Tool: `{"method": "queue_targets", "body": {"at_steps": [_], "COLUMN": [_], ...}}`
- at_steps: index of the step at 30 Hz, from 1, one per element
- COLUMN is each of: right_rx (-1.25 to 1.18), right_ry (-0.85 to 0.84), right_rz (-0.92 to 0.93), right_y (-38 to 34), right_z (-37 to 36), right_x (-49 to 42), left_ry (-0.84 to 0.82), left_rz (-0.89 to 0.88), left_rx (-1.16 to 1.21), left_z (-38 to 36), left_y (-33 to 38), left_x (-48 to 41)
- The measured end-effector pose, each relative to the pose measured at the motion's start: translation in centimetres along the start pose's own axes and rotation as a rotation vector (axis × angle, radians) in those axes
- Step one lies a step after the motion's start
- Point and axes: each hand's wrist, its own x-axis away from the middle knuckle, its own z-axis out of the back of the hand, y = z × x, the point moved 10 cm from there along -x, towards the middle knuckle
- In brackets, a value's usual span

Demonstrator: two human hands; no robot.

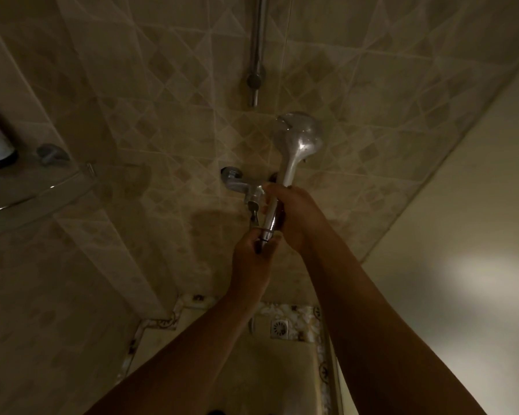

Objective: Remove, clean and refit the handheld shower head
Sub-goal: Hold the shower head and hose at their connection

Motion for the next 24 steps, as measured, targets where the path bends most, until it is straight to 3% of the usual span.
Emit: {"method": "queue_targets", "body": {"at_steps": [5, 12, 15, 22, 24], "right_rx": [-0.117, -0.336, -0.356, -0.256, -0.131], "right_ry": [-0.084, -0.286, -0.296, -0.206, -0.111], "right_rz": [0.079, -0.056, -0.047, 0.025, 0.048], "right_y": [-1.7, -1.8, -2.2, -1.6, -0.9], "right_z": [-0.4, -1.4, -1.3, -0.5, 0.4], "right_x": [0.2, 0.1, 0.1, -0.3, -0.5], "left_ry": [-0.162, -0.479, -0.537, -0.154, -0.053], "left_rz": [0.019, 0.086, 0.108, 0.091, 0.078], "left_rx": [0.144, 0.436, 0.493, 0.164, 0.090], "left_z": [-1.0, -3.7, -4.1, -1.4, -0.5], "left_y": [0.9, 1.8, 1.9, 0.1, -0.1], "left_x": [0.2, 1.1, 1.0, -0.6, -0.9]}}
